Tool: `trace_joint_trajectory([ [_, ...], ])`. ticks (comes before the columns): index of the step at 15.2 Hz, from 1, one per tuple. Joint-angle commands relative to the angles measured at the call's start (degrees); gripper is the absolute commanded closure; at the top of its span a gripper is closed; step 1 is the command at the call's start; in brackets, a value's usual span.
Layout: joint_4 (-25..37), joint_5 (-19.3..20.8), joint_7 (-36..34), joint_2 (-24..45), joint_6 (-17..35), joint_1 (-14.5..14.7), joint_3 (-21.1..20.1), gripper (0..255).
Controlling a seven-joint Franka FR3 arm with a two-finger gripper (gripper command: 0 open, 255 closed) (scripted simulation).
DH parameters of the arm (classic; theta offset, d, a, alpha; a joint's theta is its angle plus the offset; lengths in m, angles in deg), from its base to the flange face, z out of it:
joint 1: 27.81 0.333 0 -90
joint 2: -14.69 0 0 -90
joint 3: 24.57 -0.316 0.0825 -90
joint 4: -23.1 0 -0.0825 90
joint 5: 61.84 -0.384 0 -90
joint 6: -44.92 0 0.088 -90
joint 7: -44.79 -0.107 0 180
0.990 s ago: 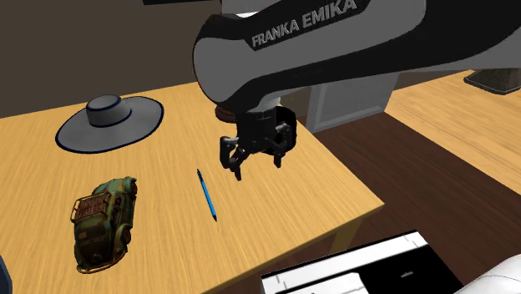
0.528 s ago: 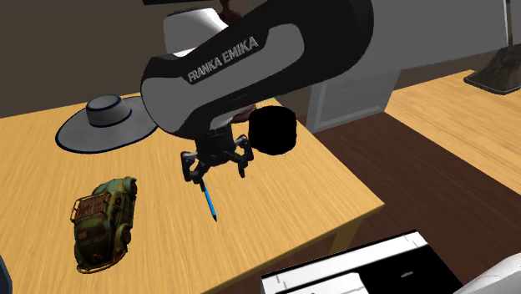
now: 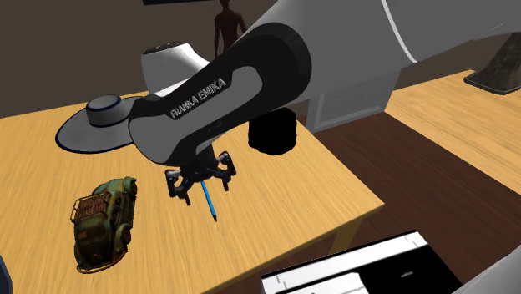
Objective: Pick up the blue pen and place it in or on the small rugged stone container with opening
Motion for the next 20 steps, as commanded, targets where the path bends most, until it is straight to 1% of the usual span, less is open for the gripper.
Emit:
trace_joint_trajectory([
  [1,-0.73,0.49,-0.36,0.82,1.47,0.09,0.01,0],
  [3,-1.37,0.88,-0.64,1.45,2.65,0.16,0.05,0],
  [10,-1.37,0.87,-0.64,1.45,2.65,0.17,0.05,0],
  [11,-1.37,0.87,-0.63,1.45,2.65,0.16,0.05,255],
  [20,-1.37,0.87,-0.64,1.45,2.65,0.17,0.05,255],
])
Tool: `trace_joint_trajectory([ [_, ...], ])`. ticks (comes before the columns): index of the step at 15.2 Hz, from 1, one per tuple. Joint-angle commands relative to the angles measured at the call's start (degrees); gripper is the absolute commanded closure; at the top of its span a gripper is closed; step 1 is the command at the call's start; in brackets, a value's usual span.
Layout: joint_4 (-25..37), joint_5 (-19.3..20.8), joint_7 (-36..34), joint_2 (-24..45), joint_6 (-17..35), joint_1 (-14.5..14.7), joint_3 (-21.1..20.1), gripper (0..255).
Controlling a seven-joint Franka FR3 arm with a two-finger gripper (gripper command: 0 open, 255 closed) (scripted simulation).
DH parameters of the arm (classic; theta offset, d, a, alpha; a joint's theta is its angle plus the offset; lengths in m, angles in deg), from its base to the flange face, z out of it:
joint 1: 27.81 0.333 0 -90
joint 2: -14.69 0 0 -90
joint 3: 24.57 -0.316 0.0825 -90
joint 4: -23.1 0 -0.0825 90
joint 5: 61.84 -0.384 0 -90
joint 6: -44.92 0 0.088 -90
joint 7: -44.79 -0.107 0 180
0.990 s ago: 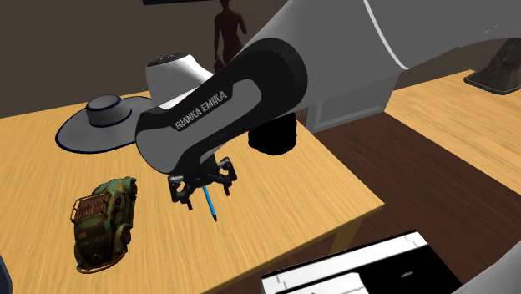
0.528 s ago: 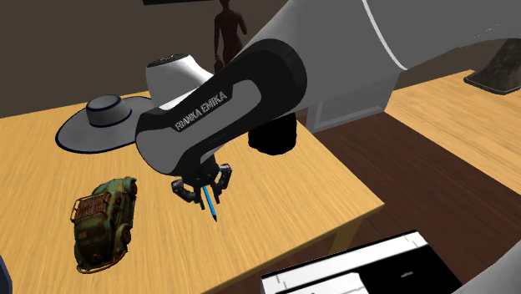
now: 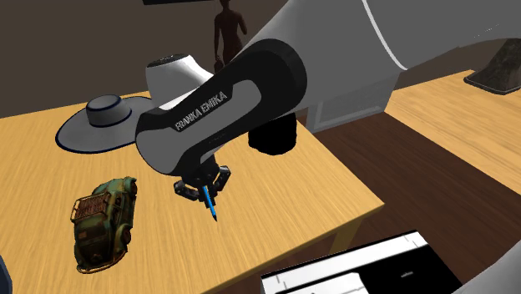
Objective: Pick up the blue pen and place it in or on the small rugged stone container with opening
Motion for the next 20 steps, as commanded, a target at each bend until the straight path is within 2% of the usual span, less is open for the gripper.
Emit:
trace_joint_trajectory([
  [1,0.29,-0.31,0.21,-0.49,-0.73,-0.05,-0.04,255],
  [20,8.44,-4.02,2.72,-7.42,-14.91,-0.64,0.18,255],
])
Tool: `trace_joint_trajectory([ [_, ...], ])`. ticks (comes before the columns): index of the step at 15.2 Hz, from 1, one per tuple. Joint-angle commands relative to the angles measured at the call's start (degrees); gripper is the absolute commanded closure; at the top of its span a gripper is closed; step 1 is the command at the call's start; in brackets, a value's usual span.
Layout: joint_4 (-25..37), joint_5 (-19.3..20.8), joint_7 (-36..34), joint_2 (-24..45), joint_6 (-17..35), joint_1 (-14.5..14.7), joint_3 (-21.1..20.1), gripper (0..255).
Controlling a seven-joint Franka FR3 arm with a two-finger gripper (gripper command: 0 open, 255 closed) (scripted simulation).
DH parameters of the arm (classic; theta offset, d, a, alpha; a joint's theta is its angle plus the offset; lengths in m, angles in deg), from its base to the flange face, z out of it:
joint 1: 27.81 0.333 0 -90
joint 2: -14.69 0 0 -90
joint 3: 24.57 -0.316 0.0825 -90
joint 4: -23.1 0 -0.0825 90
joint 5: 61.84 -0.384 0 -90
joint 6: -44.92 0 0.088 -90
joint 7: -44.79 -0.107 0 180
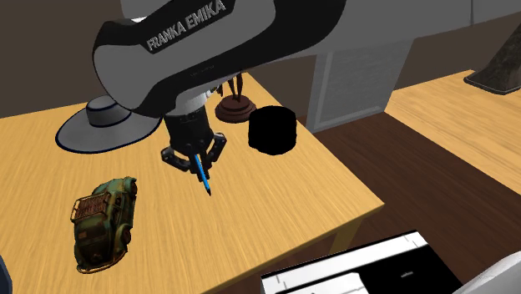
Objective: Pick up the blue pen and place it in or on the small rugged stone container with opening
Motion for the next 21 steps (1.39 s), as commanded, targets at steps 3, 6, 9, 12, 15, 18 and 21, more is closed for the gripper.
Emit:
trace_joint_trajectory([
  [3,2.33,-0.37,0.28,-0.85,-3.11,-0.1,0.15,255],
  [6,4.14,-0.58,0.41,-1.38,-5.38,-0.16,0.25,255],
  [9,6.06,-0.73,0.5,-1.78,-7.66,-0.21,0.34,255],
  [12,8.1,-0.83,0.54,-2.06,-9.94,-0.26,0.42,255],
  [15,8.14,-0.75,3.4,-2.71,-10.67,-1.59,1.99,255],
  [18,8.03,-0.36,7.53,-3.12,-11.08,-3.51,4.28,255],
  [21,8.5,0.28,11.47,-2.97,-11.52,-5.41,6.5,255],
])
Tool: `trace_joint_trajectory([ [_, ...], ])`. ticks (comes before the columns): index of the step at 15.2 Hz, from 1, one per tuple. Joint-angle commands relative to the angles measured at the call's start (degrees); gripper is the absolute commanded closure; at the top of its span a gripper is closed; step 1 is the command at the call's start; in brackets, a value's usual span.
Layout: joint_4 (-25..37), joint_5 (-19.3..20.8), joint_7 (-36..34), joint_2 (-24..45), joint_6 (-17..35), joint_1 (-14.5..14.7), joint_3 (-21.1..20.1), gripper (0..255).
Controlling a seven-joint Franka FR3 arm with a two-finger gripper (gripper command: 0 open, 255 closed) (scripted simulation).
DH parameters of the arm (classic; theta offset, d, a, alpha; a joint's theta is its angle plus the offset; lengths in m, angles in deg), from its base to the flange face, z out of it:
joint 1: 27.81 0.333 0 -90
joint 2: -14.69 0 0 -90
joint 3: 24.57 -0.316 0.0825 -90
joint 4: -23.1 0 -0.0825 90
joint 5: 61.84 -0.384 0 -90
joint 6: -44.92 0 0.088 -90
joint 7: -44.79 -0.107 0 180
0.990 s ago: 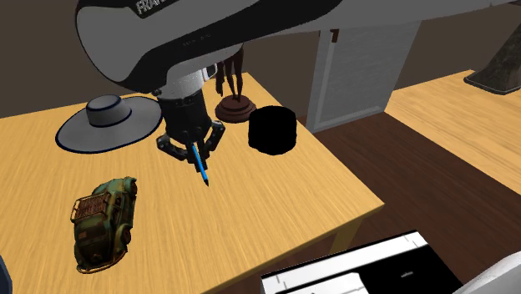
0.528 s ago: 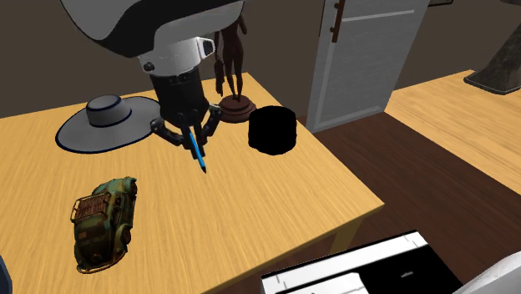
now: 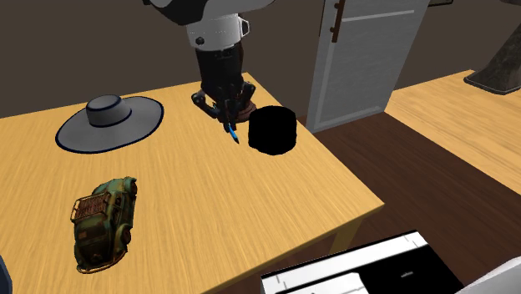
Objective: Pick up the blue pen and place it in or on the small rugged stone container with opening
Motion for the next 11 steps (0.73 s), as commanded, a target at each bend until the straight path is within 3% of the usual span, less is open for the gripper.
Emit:
trace_joint_trajectory([
  [1,-0.47,0.33,2.8,-0.13,0.28,-1.29,1.5,255],
  [11,6.09,3.4,14.64,4.7,-1.72,-7.38,7.99,255],
])
